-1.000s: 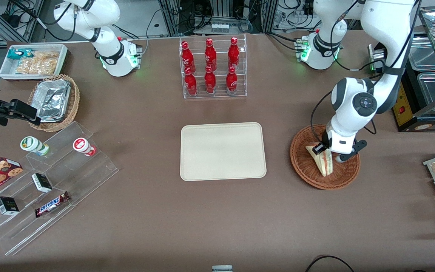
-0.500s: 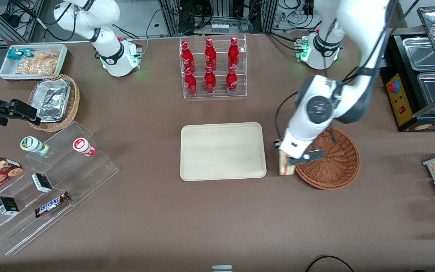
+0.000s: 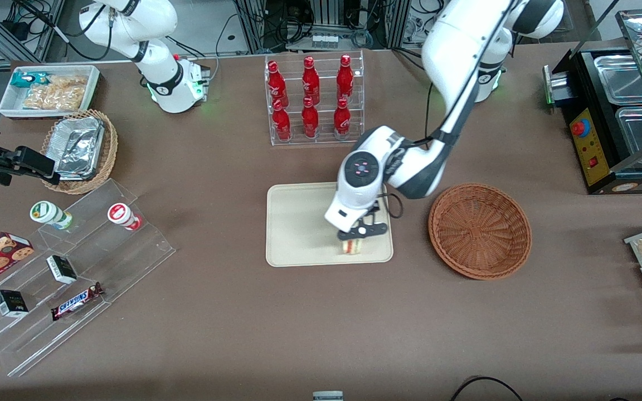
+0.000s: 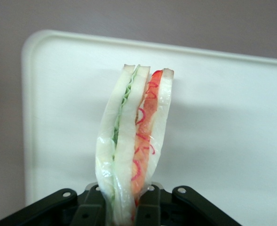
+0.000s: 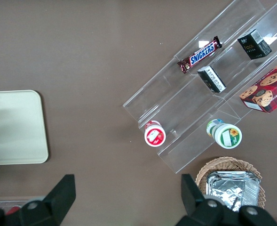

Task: Place sandwich from basket to tray
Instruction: 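Lift the sandwich and carry it over the beige tray, then lower the sandwich onto the tray and open the left gripper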

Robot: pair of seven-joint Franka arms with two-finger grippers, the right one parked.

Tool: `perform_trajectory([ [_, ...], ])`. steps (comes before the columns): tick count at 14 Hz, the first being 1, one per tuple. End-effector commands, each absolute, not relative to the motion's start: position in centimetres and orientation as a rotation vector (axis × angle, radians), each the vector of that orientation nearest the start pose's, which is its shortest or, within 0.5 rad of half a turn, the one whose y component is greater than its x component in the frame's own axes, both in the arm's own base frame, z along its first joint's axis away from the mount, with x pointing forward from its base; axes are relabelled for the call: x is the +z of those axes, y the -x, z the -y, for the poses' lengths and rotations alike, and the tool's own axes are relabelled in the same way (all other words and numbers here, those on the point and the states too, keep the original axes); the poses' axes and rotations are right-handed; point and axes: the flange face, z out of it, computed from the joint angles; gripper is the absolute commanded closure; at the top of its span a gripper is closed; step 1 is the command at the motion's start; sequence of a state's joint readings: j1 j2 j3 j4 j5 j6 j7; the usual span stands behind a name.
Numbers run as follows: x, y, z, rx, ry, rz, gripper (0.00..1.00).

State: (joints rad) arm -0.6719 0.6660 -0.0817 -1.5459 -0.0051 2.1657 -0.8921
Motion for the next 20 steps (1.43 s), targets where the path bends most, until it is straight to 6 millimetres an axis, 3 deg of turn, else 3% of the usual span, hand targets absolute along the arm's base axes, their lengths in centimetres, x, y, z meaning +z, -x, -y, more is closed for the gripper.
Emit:
perform_trajectory([
  [1, 25.7, -50.9, 50.9, 0.100, 3.130, 0.313, 0.99],
  [3, 24.3, -49.2, 52.6, 0.104, 3.110, 0.325, 0.99],
  [8, 23.4, -49.1, 52.7, 0.118, 3.108, 0.351, 0.94],
  [9, 23.0, -49.0, 52.8, 0.127, 3.106, 0.357, 0.78],
  [11, 23.4, -49.3, 52.5, 0.118, 3.110, 0.360, 0.00],
  [17, 31.3, -50.2, 52.2, 0.065, 3.133, 0.389, 0.00],
  [18, 34.1, -50.0, 52.0, 0.047, 3.143, 0.384, 0.00],
  [20, 38.0, -50.1, 50.3, 0.073, 3.107, 0.387, 0.00],
])
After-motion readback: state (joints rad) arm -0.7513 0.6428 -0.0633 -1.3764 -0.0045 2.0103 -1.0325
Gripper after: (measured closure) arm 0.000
